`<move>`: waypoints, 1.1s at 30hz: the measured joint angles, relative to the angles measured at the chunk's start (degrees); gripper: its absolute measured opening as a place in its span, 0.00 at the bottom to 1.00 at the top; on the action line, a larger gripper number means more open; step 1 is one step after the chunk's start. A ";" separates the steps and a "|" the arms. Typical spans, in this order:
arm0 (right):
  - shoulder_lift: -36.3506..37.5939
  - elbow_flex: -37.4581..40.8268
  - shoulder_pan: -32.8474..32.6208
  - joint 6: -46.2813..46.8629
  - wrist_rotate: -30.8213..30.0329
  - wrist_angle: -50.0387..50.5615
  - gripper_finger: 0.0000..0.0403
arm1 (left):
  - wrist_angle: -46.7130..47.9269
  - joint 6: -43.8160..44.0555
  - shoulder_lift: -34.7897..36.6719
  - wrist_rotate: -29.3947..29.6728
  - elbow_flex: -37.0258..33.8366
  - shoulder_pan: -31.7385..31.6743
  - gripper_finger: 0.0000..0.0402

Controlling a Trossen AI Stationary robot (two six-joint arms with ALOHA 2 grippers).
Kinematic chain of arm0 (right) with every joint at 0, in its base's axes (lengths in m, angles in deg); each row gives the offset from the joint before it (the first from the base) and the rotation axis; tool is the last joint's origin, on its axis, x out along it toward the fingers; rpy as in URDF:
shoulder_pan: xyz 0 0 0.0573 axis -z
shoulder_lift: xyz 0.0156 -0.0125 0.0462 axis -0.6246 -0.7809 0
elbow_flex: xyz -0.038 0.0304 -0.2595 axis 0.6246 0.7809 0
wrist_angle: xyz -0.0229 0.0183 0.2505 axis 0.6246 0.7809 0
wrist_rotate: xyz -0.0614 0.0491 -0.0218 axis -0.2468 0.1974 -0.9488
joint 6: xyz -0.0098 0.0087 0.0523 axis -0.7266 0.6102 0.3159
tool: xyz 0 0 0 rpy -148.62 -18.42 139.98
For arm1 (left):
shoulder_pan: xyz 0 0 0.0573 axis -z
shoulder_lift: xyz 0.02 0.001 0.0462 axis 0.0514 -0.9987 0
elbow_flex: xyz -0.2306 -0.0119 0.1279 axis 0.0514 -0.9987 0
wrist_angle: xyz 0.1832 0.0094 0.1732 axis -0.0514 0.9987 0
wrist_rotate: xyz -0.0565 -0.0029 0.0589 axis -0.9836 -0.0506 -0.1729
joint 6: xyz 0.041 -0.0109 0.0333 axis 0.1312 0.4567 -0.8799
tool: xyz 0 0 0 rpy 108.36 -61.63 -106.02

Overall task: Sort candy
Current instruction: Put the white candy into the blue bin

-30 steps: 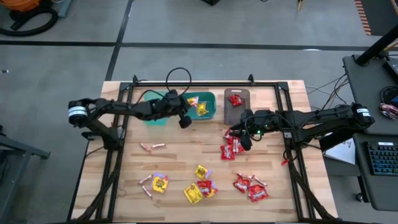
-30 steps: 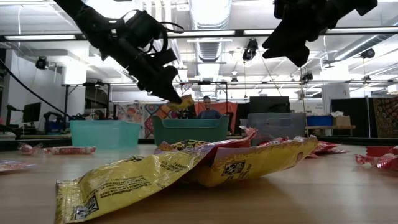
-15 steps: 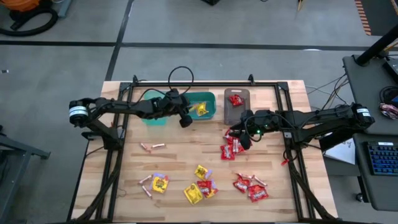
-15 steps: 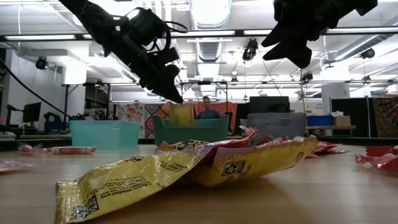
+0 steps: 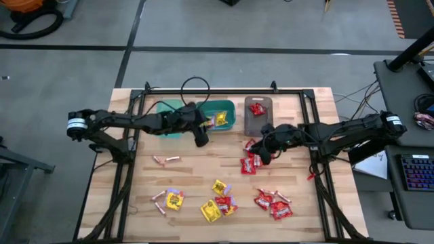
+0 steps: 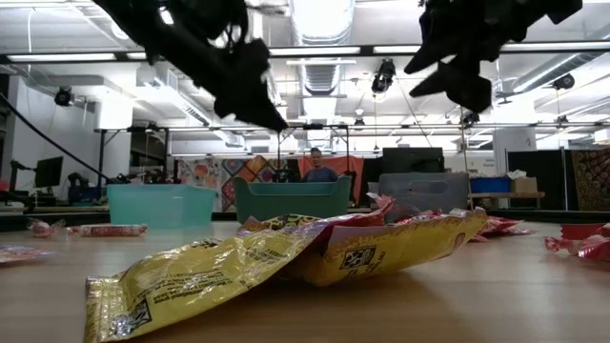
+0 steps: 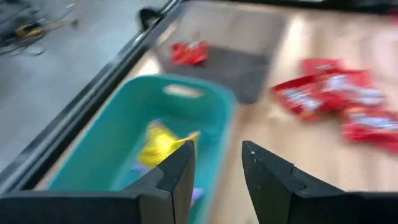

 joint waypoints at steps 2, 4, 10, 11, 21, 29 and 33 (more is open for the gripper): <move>-2.28 0.00 -0.95 3.56 -0.03 1.52 0.36 | 0.27 0.54 0.93 -0.20 0.00 2.95 0.29; -4.79 0.00 -1.60 7.23 -0.04 3.45 0.36 | 0.37 0.74 1.93 -0.21 -0.02 5.78 0.28; -11.76 0.00 -2.12 16.76 -0.53 11.80 0.36 | 0.95 0.98 4.24 0.10 -0.02 12.35 0.25; -12.79 0.00 -2.12 18.19 -1.07 12.97 0.36 | 1.18 0.98 4.59 0.14 -0.02 12.97 0.25; -21.44 -0.02 -2.10 23.28 -1.72 13.73 0.34 | 3.35 2.27 6.43 0.38 -0.07 14.20 0.22; -23.92 -0.09 -2.12 23.24 -1.77 13.56 0.33 | 3.25 2.27 5.08 0.36 -0.07 14.20 0.21; -23.87 -0.09 -2.14 23.08 -1.77 13.74 0.30 | 3.28 2.27 4.45 0.36 -0.09 14.20 0.21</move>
